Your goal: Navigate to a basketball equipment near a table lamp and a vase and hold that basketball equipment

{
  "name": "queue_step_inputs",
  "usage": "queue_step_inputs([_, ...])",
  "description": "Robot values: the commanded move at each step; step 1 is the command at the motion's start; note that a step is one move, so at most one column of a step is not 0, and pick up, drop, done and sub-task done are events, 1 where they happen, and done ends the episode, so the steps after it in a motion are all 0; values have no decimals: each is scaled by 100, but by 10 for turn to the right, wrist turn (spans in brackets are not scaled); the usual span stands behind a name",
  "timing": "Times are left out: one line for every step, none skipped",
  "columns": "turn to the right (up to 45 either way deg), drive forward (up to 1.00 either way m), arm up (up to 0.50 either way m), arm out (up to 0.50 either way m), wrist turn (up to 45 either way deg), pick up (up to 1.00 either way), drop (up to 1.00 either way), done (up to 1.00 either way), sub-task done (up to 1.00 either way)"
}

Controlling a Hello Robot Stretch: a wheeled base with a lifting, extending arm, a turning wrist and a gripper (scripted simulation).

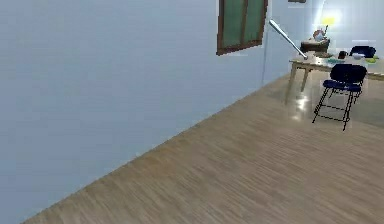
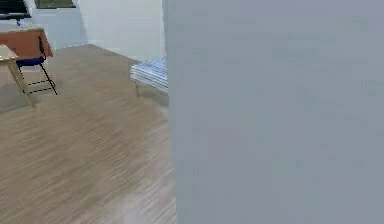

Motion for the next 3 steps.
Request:
queue_step_inputs([390,0,0,0,0,0,0,0,0])
queue_step_inputs([0,80,0,0,0,0,0,0,0])
queue_step_inputs([450,0,0,0,0,0,0,0,0])
